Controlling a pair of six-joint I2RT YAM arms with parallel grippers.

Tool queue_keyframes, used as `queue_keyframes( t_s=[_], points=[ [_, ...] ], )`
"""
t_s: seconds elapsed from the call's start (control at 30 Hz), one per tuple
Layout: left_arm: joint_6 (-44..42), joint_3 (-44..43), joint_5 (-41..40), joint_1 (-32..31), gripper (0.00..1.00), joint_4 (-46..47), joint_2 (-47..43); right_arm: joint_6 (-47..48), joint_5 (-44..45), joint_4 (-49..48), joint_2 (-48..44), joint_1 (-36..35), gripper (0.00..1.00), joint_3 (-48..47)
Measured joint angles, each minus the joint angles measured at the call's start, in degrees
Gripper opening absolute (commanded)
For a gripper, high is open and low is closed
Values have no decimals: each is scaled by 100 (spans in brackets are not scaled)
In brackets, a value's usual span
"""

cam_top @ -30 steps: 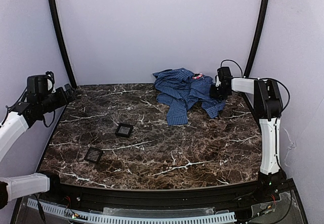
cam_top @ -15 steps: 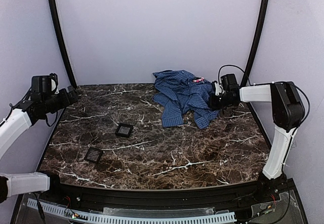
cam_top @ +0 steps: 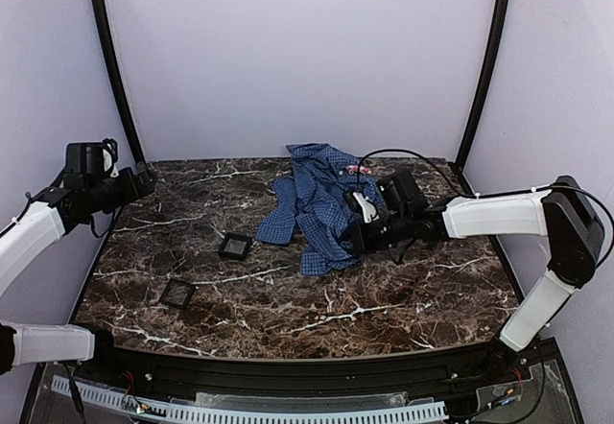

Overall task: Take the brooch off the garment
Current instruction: Move the crumpled clothing to the center of the board.

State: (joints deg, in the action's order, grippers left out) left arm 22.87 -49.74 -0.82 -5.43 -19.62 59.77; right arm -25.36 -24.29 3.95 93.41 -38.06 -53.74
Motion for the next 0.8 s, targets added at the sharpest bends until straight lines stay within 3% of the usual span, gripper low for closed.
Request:
queue_keyframes(
  t_s=[0.03,0.1,0.33,0.5,0.8],
  points=[
    [0,0,0,-4,100,0,0,-48,-7,37,-94,-74,51,-15],
    [-2,2,2,-7,100,-2,-11,-79,109,210,-236,-111,68,-109],
    [-4,87,-2,-7,100,-11,-229,133,1239,1029,-398,254,92,-1434],
    [-7,146,-33,-11,100,-39,-422,103,1718,1110,-243,999,98,-1880],
    [-7,190,-94,-11,100,-149,-649,-9,1878,1080,944,1580,89,-2057]
  ],
)
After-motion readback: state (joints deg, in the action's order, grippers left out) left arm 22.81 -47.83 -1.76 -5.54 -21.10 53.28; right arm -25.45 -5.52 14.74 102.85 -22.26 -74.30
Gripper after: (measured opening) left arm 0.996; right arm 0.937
